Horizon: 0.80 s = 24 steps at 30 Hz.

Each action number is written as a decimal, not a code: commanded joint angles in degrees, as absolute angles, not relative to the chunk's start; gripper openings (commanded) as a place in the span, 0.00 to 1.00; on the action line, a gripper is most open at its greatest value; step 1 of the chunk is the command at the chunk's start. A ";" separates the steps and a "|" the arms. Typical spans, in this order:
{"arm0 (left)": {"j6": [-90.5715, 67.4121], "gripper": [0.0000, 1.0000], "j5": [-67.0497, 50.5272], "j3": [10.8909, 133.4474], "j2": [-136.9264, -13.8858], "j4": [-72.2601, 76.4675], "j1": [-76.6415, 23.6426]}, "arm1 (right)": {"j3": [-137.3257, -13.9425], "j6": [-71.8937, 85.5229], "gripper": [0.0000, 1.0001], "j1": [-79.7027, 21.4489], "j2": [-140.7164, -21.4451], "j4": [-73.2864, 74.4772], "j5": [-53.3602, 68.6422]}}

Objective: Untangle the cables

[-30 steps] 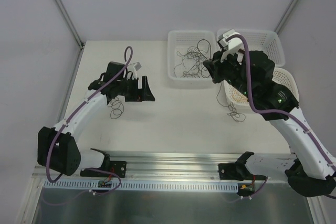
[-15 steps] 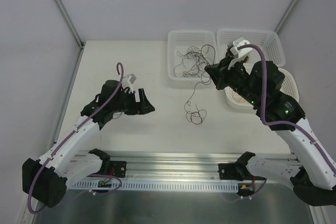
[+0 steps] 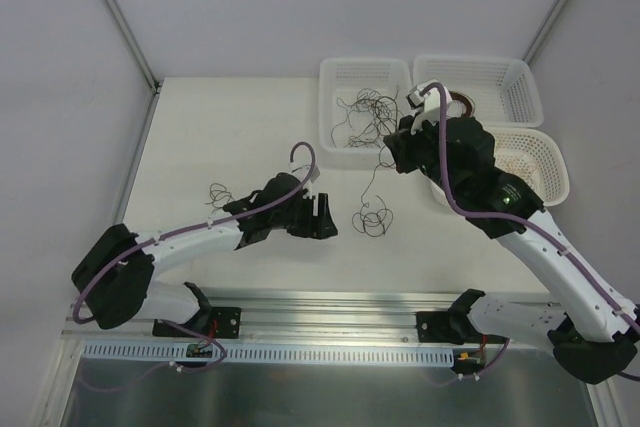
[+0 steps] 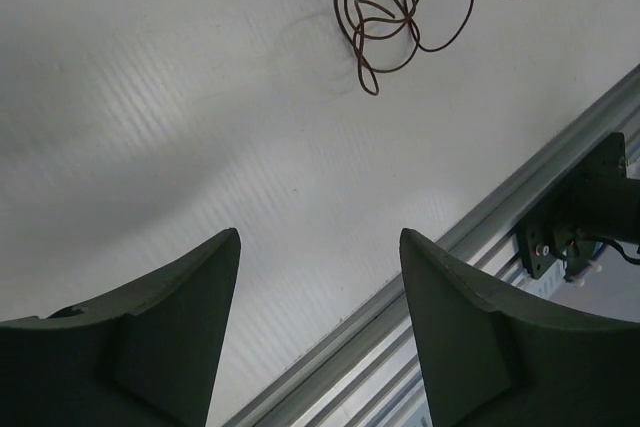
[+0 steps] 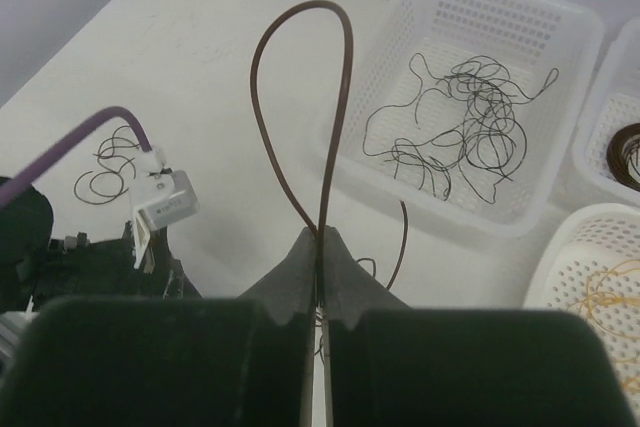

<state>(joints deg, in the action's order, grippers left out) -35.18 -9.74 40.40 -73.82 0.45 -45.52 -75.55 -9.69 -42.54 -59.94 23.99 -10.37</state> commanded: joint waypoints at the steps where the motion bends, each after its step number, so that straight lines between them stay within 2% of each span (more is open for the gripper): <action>1: -39.45 0.64 -4.40 42.97 -79.09 12.55 -48.16 | -74.97 -7.65 0.01 -42.45 -60.11 20.74 -17.74; 11: -41.66 0.57 -3.95 50.44 -94.56 19.33 -50.80 | -71.55 -6.77 0.01 -42.36 -59.94 21.36 -17.93; 14: -42.36 0.51 -4.74 53.43 -97.81 19.95 -51.15 | -70.58 -6.51 0.01 -42.27 -59.59 21.09 -17.67; 18: -42.28 0.28 -5.18 55.02 -101.07 19.95 -51.50 | -69.79 -6.68 0.01 -42.19 -58.98 21.00 -17.84; 19: -42.28 0.16 -5.27 55.11 -101.60 19.52 -51.50 | -69.70 -6.77 0.01 -42.10 -58.89 21.09 -18.19; 21: -42.10 0.02 -5.19 54.93 -101.34 18.64 -51.50 | -69.52 -7.29 0.01 -41.92 -58.71 21.44 -18.72; 24: -40.18 0.00 -3.00 53.88 -97.48 14.69 -51.50 | -69.35 -8.43 0.01 -41.14 -58.10 21.97 -20.47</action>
<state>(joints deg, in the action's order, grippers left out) -41.71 -5.23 53.54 -101.16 16.34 -51.05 -69.41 -7.73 -41.95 -60.16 23.20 -17.76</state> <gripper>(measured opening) 0.010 0.019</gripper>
